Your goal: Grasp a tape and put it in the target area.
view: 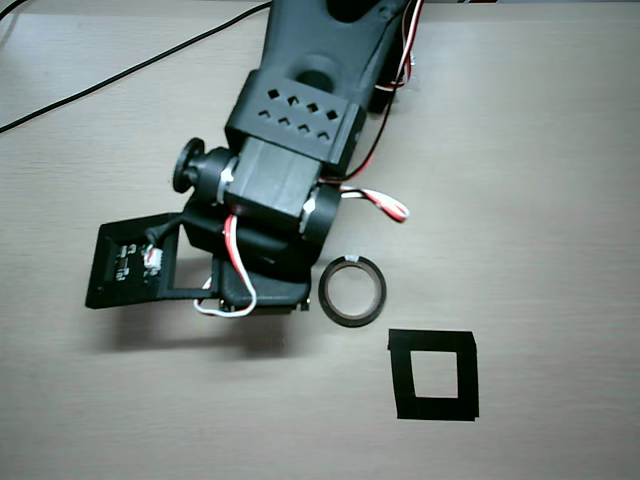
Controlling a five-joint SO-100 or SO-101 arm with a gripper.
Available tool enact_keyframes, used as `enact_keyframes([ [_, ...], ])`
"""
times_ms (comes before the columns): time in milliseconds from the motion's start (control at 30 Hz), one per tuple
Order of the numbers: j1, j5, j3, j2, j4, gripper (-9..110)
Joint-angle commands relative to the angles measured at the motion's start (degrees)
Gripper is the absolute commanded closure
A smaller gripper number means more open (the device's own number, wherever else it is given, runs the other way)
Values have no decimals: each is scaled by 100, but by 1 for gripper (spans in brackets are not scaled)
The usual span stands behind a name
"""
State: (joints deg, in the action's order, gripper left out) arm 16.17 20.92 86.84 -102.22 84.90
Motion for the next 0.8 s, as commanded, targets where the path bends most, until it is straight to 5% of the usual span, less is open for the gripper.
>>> enact_keyframes([
  [0, 44, 26, -35, -202, -26, 100],
  [767, 88, 281, -35, -237, 185, 97],
])
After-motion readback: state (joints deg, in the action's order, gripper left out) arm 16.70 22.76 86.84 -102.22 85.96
